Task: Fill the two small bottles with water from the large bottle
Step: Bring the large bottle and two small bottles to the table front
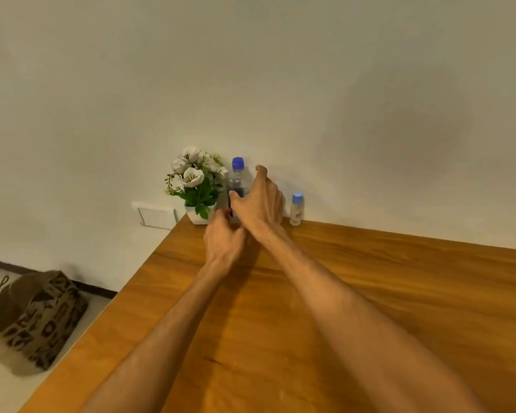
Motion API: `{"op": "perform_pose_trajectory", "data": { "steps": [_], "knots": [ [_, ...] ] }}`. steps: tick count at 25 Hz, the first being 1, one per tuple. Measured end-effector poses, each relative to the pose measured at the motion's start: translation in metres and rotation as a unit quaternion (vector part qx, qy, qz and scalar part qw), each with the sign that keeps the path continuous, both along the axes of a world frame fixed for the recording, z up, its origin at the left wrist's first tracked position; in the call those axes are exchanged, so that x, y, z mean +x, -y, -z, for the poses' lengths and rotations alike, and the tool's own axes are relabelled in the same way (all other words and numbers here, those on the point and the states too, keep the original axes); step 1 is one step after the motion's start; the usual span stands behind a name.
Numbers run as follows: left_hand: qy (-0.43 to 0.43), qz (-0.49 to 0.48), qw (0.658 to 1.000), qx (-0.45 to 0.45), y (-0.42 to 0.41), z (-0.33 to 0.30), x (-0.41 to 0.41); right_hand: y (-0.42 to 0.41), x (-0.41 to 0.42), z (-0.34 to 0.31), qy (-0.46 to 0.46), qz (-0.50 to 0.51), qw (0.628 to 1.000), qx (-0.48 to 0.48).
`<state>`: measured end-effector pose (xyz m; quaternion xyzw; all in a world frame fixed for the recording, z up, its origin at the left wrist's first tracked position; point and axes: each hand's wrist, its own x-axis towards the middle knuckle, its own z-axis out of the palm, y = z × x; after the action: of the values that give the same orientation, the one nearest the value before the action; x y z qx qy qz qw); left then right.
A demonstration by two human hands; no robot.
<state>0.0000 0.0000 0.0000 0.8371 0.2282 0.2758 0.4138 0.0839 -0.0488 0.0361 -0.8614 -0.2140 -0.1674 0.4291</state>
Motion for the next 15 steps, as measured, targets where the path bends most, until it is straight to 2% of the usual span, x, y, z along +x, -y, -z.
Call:
{"op": "perform_pose_trajectory", "data": {
  "steps": [3, 5, 8, 12, 15],
  "knots": [
    [0.005, 0.016, 1.0, -0.021, -0.002, 0.006, 0.002, -0.011, 0.007, 0.002, -0.014, 0.009, 1.0, -0.021],
    [-0.024, 0.018, 0.999, -0.034, -0.004, 0.008, -0.002, -0.018, 0.008, 0.003, -0.035, 0.014, 0.998, -0.046],
    [-0.033, 0.02, 0.999, -0.01, -0.01, 0.006, -0.006, -0.027, 0.013, 0.001, -0.05, 0.03, 0.997, -0.043],
    [-0.038, 0.012, 0.999, 0.007, -0.013, -0.002, -0.016, -0.014, -0.002, -0.005, -0.065, 0.029, 0.997, -0.016],
    [-0.035, 0.017, 0.999, 0.006, -0.003, -0.008, -0.036, 0.027, -0.034, -0.005, -0.076, 0.015, 0.997, 0.015]
  ]
}}
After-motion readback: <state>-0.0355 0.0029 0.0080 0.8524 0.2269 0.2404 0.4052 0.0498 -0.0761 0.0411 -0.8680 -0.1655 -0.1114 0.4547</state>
